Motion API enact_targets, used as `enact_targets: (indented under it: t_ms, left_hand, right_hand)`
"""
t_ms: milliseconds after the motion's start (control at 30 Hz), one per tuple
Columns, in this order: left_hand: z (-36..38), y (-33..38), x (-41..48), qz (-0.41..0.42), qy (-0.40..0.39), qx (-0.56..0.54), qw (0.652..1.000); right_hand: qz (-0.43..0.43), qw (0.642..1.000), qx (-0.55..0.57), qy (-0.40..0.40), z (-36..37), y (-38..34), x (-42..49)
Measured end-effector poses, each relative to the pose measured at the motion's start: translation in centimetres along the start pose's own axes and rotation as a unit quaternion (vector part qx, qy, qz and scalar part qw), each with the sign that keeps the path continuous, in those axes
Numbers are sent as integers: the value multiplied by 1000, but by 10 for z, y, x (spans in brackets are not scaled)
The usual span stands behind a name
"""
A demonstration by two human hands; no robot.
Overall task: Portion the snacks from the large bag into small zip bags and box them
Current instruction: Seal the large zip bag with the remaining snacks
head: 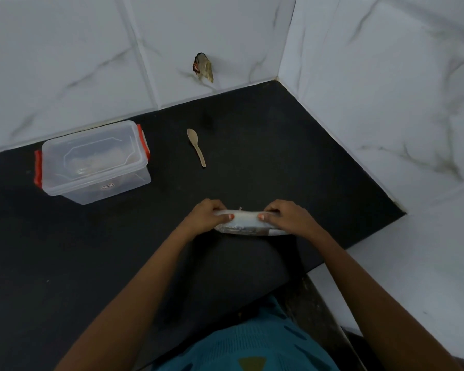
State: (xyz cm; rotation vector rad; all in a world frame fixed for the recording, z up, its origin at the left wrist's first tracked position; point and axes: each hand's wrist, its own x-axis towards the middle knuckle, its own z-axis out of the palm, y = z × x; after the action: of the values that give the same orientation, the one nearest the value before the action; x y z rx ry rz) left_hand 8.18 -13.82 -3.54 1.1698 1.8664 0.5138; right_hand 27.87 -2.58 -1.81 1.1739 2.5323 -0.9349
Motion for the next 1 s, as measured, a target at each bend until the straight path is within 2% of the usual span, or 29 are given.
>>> enact_targets:
  t_ms: [233, 567, 667, 800, 1000]
  left_hand:
    - [-21, 14, 11, -7, 17, -88, 996]
    - [-69, 50, 61, -27, 47, -230, 972]
    - [-84, 54, 81, -39, 35, -313, 948]
    - [-98, 57, 102, -63, 55, -432, 898]
    - [-114, 54, 145, -87, 154, -494, 851]
  right_hand:
    - [12, 996, 81, 42, -12, -2, 5]
    - [49, 972, 175, 150, -36, -12, 37]
    - [69, 961, 206, 171, -41, -15, 54]
    - [83, 948, 248, 182, -43, -24, 77]
    - [94, 933, 288, 193, -48, -36, 118]
